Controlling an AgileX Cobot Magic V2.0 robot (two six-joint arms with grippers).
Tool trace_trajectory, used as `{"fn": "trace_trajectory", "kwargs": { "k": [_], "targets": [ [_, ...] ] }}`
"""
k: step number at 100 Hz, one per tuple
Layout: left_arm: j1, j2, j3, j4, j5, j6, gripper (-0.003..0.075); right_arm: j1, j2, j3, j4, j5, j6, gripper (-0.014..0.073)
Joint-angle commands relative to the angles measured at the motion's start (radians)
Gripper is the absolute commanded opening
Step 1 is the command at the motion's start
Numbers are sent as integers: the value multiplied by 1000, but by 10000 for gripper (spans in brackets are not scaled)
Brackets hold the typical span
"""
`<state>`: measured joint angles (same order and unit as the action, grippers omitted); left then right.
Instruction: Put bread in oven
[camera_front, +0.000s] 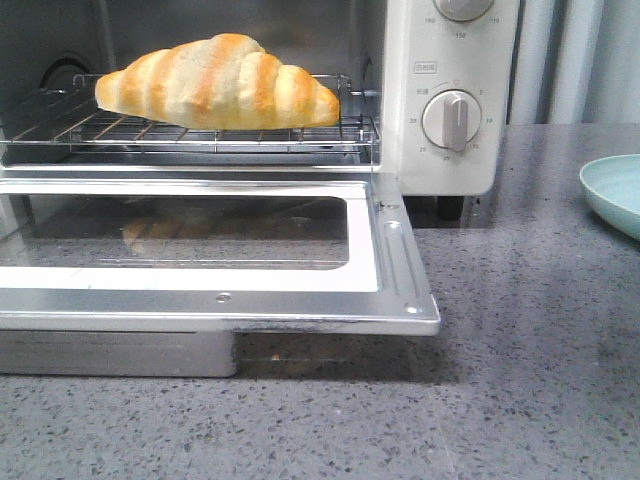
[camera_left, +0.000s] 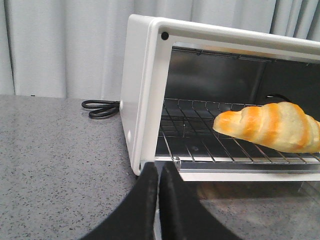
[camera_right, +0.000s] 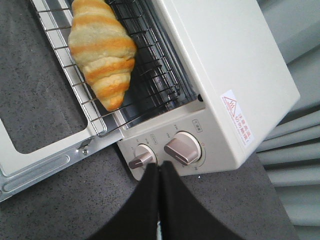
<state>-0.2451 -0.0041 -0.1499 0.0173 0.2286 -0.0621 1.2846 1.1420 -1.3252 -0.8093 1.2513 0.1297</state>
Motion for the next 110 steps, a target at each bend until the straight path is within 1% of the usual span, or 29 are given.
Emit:
{"fn": "trace_trajectory", "kwargs": {
  "k": [1, 18, 32, 47, 57, 63, 67, 75, 84, 91, 99, 110],
  "targets": [
    [5, -18, -27, -9, -81, -4, -21, 2, -23, -21, -53, 8, 4, -71],
    [5, -18, -27, -9, -81, -4, -21, 2, -23, -21, -53, 8, 4, -71],
    [5, -18, -27, -9, -81, -4, -21, 2, -17, -18, -23, -14, 37, -71],
    [5, -18, -27, -9, -81, -4, -21, 2, -57, 8, 92, -104, 37, -71],
    [5, -18, -27, -9, -81, -4, -21, -31, -89, 53, 151, -222, 37, -71],
    [5, -18, -27, -9, -81, -4, -21, -64, -120, 99, 192, -264, 37, -71],
    [5, -18, -27, -9, -81, -4, -21, -99, -140, 127, 223, -298, 37, -71],
    [5, -18, -27, -9, -81, -4, -21, -188, -189, 208, 329, -390, 37, -71],
    [5, -18, -27, -9, -81, -4, -21, -280, -245, 329, 423, -553, 35, -71],
    [5, -18, -27, -9, -81, -4, -21, -346, -292, 439, 445, -709, 35, -71],
    [5, -18, -27, -9, -81, -4, -21, -396, -341, 549, 459, -846, 35, -71],
    [5, -18, -27, -9, -81, -4, -21, -452, -400, 667, 502, -969, 35, -71]
  ]
}}
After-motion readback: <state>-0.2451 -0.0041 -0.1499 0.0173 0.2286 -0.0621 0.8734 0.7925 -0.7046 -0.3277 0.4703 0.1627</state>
